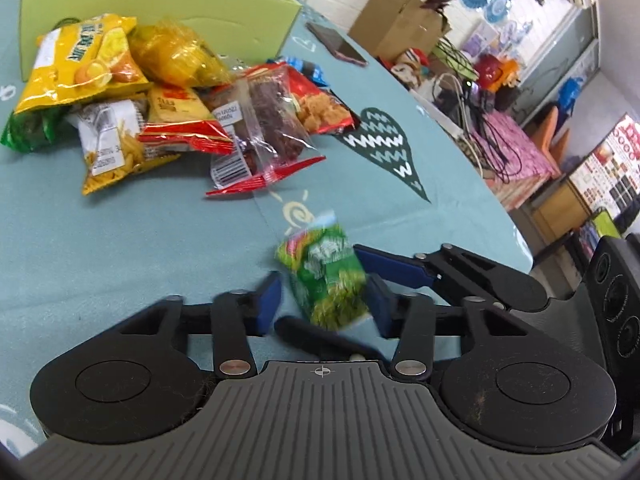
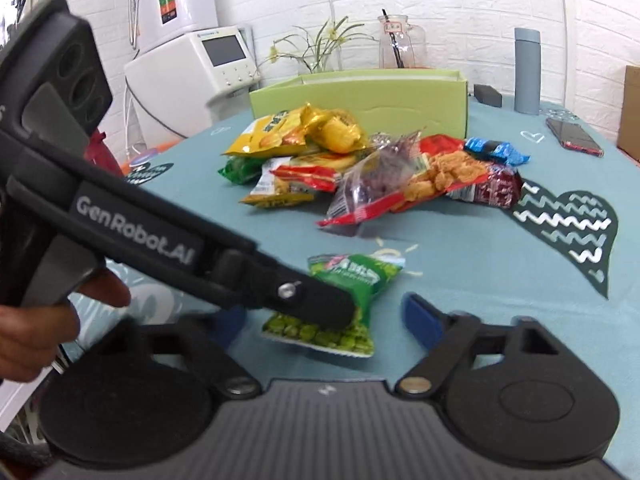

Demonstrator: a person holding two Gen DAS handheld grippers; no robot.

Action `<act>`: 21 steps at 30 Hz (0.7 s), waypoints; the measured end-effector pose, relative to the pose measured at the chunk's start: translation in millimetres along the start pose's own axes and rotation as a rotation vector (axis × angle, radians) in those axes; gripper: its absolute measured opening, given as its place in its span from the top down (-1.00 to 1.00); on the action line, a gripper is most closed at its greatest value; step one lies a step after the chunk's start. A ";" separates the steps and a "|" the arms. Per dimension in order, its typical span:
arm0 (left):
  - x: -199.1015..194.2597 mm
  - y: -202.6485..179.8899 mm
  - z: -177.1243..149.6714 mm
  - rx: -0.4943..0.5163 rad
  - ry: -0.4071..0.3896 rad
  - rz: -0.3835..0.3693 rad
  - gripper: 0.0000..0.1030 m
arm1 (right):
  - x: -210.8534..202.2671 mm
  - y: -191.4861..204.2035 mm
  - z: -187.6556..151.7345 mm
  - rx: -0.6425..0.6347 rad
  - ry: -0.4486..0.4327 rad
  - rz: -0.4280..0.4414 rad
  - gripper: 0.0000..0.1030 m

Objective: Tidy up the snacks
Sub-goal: 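Reach back to the pile and grasp the green pea snack bag with the left gripper, then drop the pea snack bag into the green box from the left gripper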

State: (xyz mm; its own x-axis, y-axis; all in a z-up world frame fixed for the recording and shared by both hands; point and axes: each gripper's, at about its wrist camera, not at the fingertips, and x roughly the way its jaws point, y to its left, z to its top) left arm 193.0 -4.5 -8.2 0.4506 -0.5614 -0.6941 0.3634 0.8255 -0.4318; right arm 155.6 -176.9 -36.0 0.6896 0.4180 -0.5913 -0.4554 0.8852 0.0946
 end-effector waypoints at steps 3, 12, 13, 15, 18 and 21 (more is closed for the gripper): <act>-1.4 0.5 1.1 -0.002 -0.011 -0.007 0.91 | -1.5 -1.5 5.8 0.008 0.018 0.010 -0.17; -43.2 -1.7 36.8 0.022 -0.151 -0.042 0.94 | -13.8 5.7 49.6 -0.034 -0.078 0.049 -0.27; -46.4 0.3 47.9 0.029 -0.171 -0.034 0.94 | -9.6 5.6 60.7 -0.054 -0.094 0.050 -0.27; -50.1 5.3 68.6 0.033 -0.206 -0.017 0.93 | 1.5 5.5 82.7 -0.097 -0.125 0.044 -0.27; -51.6 14.2 109.6 0.060 -0.268 0.030 0.91 | 25.1 0.5 123.4 -0.158 -0.165 0.043 -0.28; -49.1 25.5 159.2 0.091 -0.325 0.086 0.89 | 54.5 -9.0 170.1 -0.220 -0.194 0.041 -0.28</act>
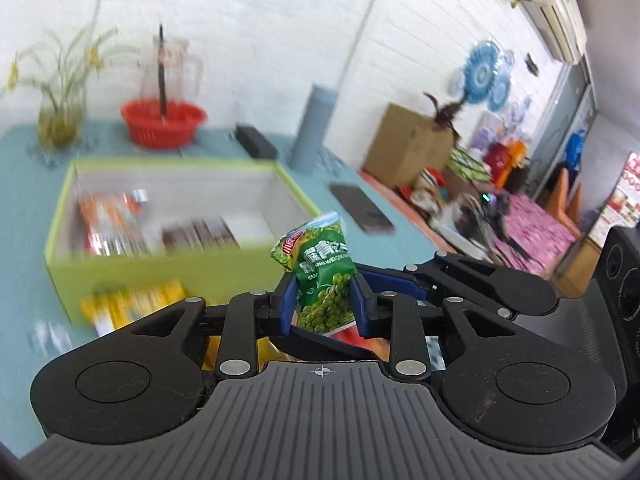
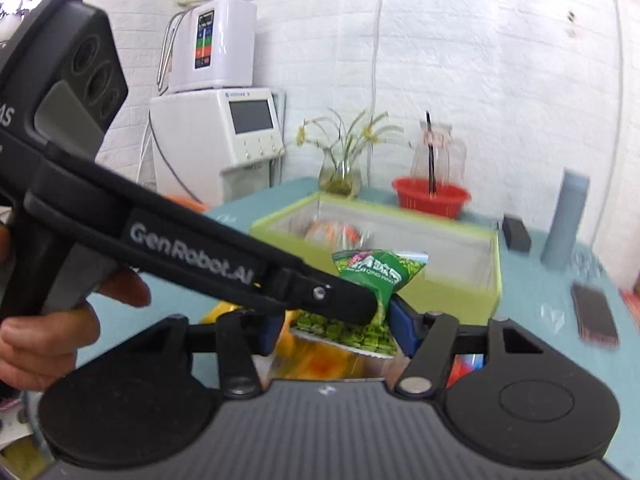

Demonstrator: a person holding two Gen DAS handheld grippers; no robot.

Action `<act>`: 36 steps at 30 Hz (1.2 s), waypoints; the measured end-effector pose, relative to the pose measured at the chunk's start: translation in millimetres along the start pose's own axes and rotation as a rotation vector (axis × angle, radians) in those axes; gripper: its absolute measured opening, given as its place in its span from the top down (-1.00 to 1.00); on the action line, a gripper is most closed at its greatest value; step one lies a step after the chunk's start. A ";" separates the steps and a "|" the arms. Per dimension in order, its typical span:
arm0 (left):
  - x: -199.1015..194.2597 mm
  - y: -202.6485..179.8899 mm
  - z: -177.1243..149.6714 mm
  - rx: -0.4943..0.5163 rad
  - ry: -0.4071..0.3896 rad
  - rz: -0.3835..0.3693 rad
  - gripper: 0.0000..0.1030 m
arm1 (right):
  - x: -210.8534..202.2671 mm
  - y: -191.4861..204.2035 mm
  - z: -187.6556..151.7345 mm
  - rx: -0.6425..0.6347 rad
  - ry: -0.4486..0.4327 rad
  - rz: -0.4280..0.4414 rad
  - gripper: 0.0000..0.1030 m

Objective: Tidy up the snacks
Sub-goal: 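Drop the pea snack bag into the green box from the left gripper, then grasp the red-and-clear meat packet with the left gripper and lift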

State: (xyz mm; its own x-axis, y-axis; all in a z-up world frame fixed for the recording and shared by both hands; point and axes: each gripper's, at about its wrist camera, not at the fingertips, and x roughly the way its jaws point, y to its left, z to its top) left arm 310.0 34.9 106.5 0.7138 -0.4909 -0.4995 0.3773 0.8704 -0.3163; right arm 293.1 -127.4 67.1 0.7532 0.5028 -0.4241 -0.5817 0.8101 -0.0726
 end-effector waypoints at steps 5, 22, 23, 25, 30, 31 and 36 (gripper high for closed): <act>50.3 40.8 50.6 -0.015 0.006 0.076 0.88 | 78.1 -38.6 43.1 -0.028 0.042 0.031 -0.28; 65.5 55.7 48.8 -0.050 -0.033 0.079 -0.07 | 43.9 -80.9 9.5 -0.015 -0.006 -0.071 -0.79; 54.2 50.9 42.3 -0.044 -0.045 0.078 -0.16 | 30.6 -77.9 3.5 0.002 -0.012 -0.063 -0.79; 32.8 39.9 25.8 -0.037 -0.063 0.075 -0.23 | 8.6 -70.2 -11.2 0.035 -0.006 -0.047 -0.80; 0.5 8.1 -28.3 -0.039 -0.030 0.060 -0.23 | -32.4 -42.9 -59.1 0.126 0.059 -0.051 -0.80; -2.0 2.6 -38.9 -0.044 -0.015 0.053 -0.23 | -39.6 -37.7 -69.5 0.154 0.074 -0.048 -0.80; -7.9 -25.2 -89.2 -0.063 0.063 0.027 -0.22 | -67.4 -22.0 -109.2 0.282 0.115 -0.046 -0.80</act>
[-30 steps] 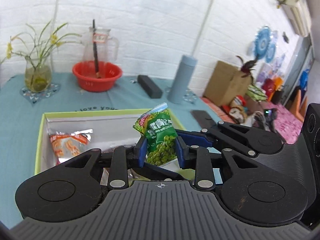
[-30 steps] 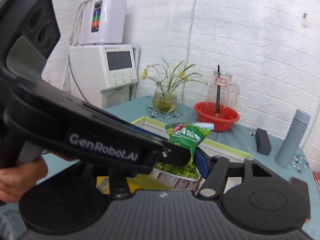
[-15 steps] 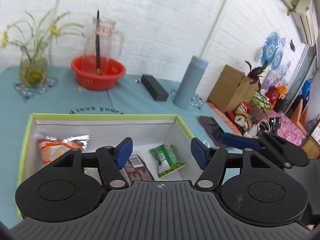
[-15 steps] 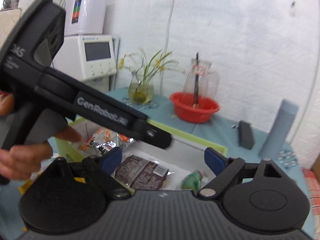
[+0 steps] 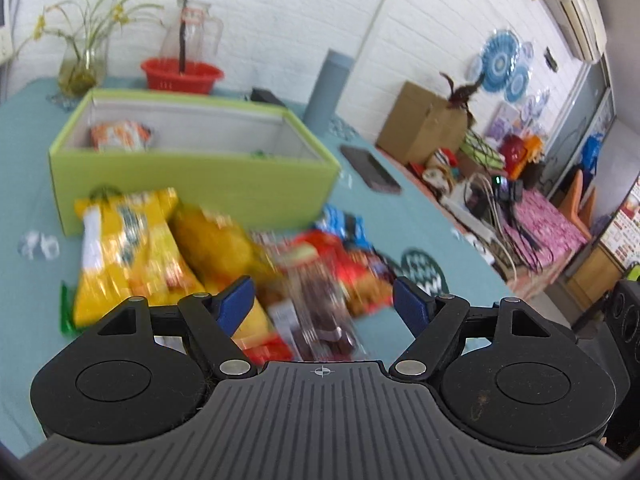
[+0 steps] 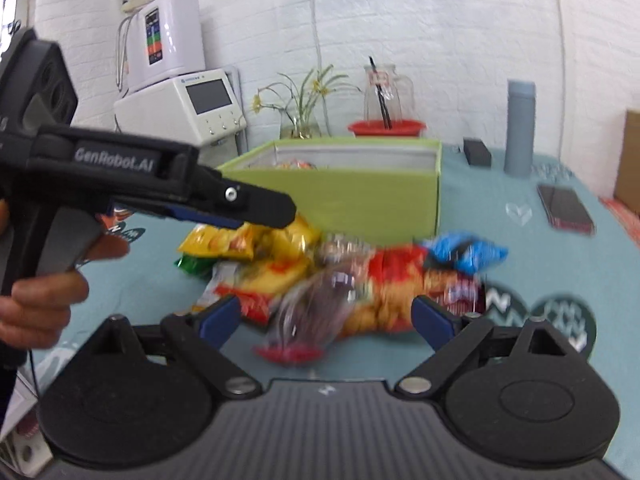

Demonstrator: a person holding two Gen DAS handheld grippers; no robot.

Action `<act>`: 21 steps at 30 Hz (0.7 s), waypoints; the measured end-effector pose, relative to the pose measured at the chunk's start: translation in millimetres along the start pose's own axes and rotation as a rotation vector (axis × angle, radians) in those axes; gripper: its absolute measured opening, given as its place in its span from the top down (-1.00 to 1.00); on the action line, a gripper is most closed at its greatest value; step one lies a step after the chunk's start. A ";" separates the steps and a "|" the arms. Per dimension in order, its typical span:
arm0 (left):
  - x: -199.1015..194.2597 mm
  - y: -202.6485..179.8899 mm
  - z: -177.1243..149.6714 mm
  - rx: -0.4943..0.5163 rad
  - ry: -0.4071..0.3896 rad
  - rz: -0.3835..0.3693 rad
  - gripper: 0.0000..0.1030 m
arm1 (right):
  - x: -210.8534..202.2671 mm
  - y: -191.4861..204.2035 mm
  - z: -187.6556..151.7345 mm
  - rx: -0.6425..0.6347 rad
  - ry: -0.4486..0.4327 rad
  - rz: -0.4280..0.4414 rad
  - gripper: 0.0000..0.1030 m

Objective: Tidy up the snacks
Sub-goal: 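Grasp the red-and-clear meat packet with the left gripper and lift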

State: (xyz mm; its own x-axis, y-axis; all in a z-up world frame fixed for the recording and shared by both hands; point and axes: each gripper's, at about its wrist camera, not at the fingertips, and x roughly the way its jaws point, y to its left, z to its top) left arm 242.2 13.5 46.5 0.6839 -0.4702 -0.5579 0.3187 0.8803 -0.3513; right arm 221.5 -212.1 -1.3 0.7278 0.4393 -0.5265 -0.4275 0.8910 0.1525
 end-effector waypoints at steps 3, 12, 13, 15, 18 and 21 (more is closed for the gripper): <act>2.1 -11.3 -23.2 0.021 0.039 0.029 -0.22 | -9.7 -3.2 -19.7 0.062 0.015 -0.017 -0.80; 34.2 -10.1 0.3 0.043 0.052 0.044 0.14 | 16.8 4.1 -7.7 -0.032 0.012 0.019 -0.79; 41.1 -6.7 7.2 0.040 0.060 0.052 0.17 | 25.3 8.3 -4.7 -0.048 0.025 0.023 -0.79; 52.0 -0.5 15.9 0.039 0.084 0.048 0.31 | 41.7 14.2 2.0 -0.061 0.043 0.051 -0.79; 65.1 7.6 17.0 0.027 0.149 0.030 0.66 | 55.3 20.8 9.1 -0.067 0.053 0.090 -0.75; 61.9 12.4 9.8 0.033 0.149 0.018 0.63 | 55.8 26.5 7.3 -0.086 0.059 0.095 -0.78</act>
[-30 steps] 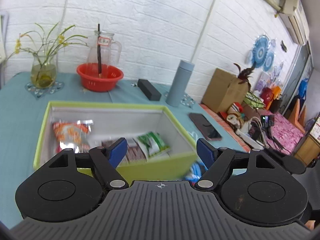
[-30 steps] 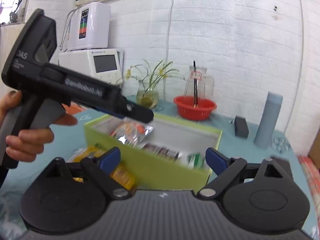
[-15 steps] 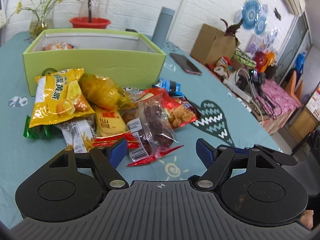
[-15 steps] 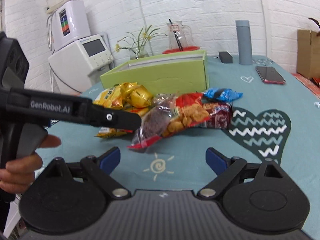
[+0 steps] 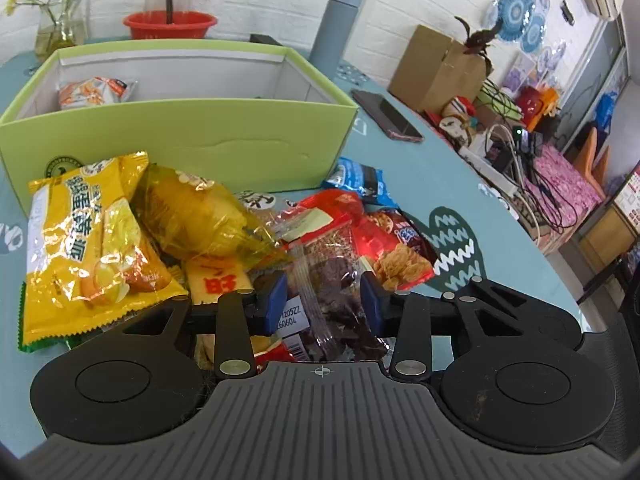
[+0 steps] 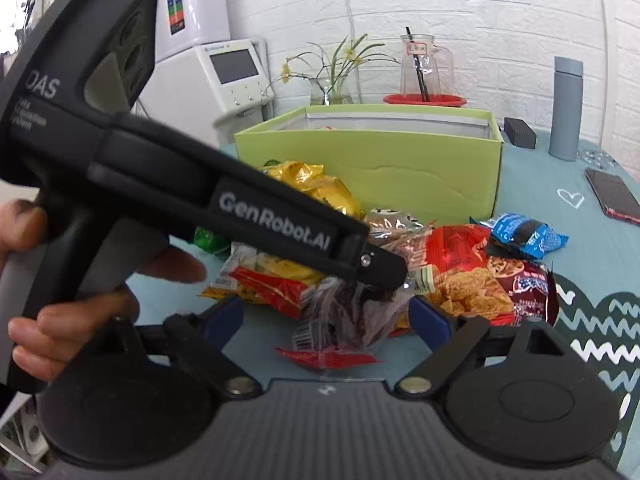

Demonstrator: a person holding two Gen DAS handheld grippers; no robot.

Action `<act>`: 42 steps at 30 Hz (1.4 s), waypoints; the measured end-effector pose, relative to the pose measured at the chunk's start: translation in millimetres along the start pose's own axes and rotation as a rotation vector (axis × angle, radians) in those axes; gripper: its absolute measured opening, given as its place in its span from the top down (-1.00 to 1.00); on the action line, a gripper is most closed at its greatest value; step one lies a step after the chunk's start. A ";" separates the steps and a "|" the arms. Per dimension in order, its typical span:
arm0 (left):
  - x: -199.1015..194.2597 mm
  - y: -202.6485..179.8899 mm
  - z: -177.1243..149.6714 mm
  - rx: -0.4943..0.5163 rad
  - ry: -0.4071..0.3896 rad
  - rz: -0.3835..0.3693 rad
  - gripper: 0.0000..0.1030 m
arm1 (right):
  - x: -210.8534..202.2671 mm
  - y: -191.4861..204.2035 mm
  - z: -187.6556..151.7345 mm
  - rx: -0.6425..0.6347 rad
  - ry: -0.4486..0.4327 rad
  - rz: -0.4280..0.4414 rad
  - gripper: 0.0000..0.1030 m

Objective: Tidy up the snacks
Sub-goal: 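Grasp the red-and-clear meat packet with the left gripper and lift, then carry the meat packet into the green box and open the left gripper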

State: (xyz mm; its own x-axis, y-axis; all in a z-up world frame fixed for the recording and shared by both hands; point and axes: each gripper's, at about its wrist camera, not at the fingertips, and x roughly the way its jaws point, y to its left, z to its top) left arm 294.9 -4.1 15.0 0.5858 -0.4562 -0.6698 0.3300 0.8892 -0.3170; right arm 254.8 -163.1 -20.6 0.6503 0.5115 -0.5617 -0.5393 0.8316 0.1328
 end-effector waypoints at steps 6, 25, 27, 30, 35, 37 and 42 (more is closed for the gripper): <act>-13.7 -15.0 -22.8 0.029 0.022 -0.045 0.62 | -31.7 12.6 -21.9 0.011 0.005 0.029 -0.81; -46.6 -27.4 -76.2 -0.113 0.064 -0.027 0.24 | -64.9 18.2 -60.6 0.055 0.037 -0.056 -0.80; -42.2 -27.9 -78.2 -0.114 0.079 -0.030 0.23 | -58.6 18.6 -60.5 0.036 0.049 -0.078 -0.80; -34.0 -25.2 -80.5 -0.147 0.095 -0.094 0.25 | -54.5 22.3 -66.1 -0.018 0.046 -0.131 -0.80; -32.0 -18.9 -77.6 -0.183 0.103 -0.184 0.74 | -60.2 22.2 -63.5 0.001 0.042 -0.168 -0.52; -32.6 -17.9 -76.7 -0.191 0.102 -0.196 0.75 | -60.1 21.7 -60.4 0.008 0.050 -0.166 -0.51; -50.5 -19.5 -57.7 -0.174 0.049 -0.202 0.86 | -68.4 24.2 -38.9 0.027 0.003 -0.117 -0.53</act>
State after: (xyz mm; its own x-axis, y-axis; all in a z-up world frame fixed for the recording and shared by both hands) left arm 216.2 3.6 16.2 0.4831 -0.6267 -0.6114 0.3024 0.7748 -0.5552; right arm 176.5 -186.4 -10.8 0.7067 0.4098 -0.5768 -0.4450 0.8912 0.0879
